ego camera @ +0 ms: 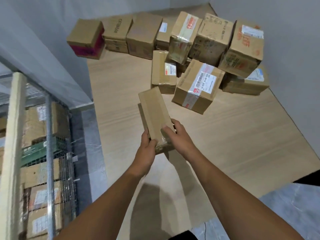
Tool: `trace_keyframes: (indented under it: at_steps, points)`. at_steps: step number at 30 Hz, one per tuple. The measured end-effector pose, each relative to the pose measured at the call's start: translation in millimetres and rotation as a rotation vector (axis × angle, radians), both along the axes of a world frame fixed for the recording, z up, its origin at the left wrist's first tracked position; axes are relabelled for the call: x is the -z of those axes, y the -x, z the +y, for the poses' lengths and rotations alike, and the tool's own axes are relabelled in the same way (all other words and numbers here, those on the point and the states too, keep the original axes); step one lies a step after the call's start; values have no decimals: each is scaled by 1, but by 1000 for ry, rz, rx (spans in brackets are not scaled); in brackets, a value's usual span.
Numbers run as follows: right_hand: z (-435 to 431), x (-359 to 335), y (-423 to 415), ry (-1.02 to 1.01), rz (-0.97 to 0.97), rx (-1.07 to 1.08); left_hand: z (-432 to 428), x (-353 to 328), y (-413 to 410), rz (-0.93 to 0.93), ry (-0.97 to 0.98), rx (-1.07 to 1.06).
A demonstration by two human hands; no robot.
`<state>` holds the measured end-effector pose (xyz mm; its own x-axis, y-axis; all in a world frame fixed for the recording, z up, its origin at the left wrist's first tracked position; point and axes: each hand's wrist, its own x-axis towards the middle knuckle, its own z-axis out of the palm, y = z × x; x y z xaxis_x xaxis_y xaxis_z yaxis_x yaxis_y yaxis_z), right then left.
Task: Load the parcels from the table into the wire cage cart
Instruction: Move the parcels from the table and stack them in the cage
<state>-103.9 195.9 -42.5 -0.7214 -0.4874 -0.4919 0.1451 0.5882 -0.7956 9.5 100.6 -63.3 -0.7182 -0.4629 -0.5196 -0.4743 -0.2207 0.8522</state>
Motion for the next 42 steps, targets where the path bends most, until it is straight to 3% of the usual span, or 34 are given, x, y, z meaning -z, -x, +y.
trace_keyframes:
  at_steps: [6,13,23,34,42]
  points:
    - [18,-25,-56,160,-6,-90,38,-42,-70,43,53,-360]
    - [3,-51,-154,218,-63,-388,64,-77,-171,102,98,-733]
    - [-71,-64,-297,264,-20,-651,34,-84,-318,213,162,-943]
    - [-178,-53,-523,187,-153,-872,-42,-64,-539,205,175,-1212]
    - [-246,-39,-582,33,-129,-1023,-74,-46,-591,245,114,-1316]
